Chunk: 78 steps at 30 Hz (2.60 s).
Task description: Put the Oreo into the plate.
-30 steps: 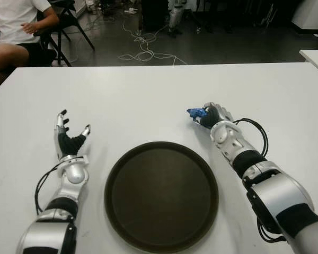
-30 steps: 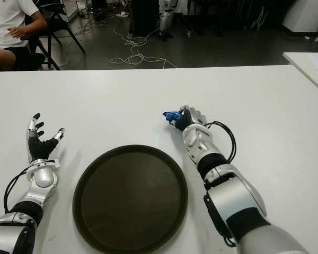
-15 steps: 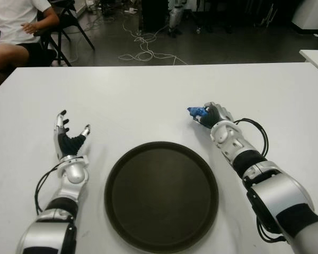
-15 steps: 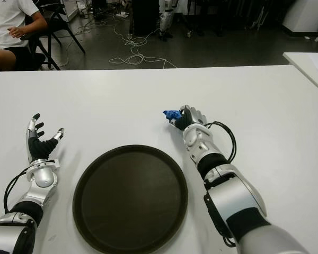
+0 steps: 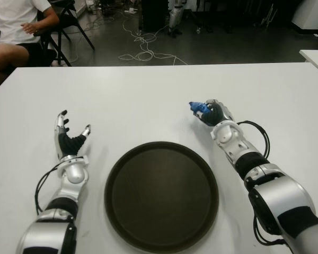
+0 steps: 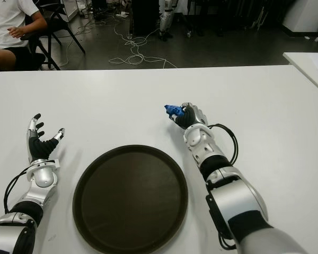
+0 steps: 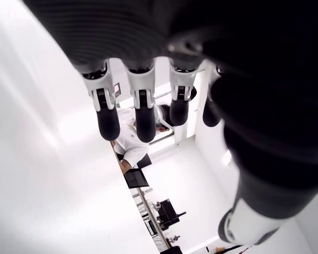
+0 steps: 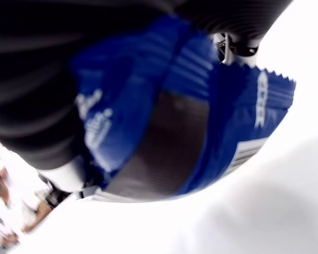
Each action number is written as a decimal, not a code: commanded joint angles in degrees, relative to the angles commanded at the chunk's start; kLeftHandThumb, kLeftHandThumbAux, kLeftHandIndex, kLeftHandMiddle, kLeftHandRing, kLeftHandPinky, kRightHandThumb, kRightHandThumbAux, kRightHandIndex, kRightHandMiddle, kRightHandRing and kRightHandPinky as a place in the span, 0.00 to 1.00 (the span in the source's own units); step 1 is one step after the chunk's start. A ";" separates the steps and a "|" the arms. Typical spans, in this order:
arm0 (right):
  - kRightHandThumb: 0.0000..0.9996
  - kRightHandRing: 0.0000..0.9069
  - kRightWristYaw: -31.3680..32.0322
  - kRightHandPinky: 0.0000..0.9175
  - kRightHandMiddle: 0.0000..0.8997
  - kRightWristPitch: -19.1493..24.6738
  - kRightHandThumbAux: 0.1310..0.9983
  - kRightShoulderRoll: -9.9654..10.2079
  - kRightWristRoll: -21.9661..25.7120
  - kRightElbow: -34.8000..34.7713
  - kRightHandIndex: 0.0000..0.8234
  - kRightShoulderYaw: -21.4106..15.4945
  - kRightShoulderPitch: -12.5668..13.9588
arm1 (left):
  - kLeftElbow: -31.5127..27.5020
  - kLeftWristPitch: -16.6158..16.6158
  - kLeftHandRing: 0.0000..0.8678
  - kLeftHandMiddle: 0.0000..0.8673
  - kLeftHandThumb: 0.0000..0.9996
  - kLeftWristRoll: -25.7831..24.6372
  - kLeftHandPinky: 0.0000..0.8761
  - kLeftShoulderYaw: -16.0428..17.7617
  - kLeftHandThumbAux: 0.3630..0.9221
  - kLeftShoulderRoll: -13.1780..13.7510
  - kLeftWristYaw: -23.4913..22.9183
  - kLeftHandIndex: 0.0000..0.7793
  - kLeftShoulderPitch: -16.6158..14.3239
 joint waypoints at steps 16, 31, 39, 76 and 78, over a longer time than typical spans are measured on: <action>0.71 0.90 8.58 0.89 0.91 -0.22 0.68 0.79 8.28 -26.03 0.53 -4.46 9.95 | -0.26 1.54 0.15 0.12 0.26 0.28 0.21 -0.36 0.75 0.13 0.72 0.14 0.00; 0.71 0.91 20.69 0.90 0.91 1.78 0.68 1.41 15.49 -40.98 0.53 -5.91 16.97 | -0.60 1.90 0.12 0.10 0.23 -0.45 0.16 -0.15 0.73 -0.03 -0.36 0.12 0.07; 0.71 0.91 24.34 0.89 0.91 5.59 0.68 2.22 17.98 -49.31 0.53 -5.80 20.35 | -0.56 2.24 0.11 0.10 0.22 -0.69 0.16 0.12 0.73 -0.03 -0.59 0.12 0.04; 0.70 0.91 37.16 0.89 0.91 1.76 0.68 0.50 17.13 -53.92 0.54 1.74 23.97 | -0.97 2.19 0.11 0.10 0.22 -0.11 0.17 0.12 0.75 -0.16 -0.65 0.11 0.16; 0.70 0.91 37.62 0.89 0.91 1.60 0.68 0.33 16.88 -53.88 0.54 2.35 24.03 | -0.97 2.20 0.11 0.10 0.22 -0.11 0.15 0.11 0.75 -0.15 -0.68 0.11 0.15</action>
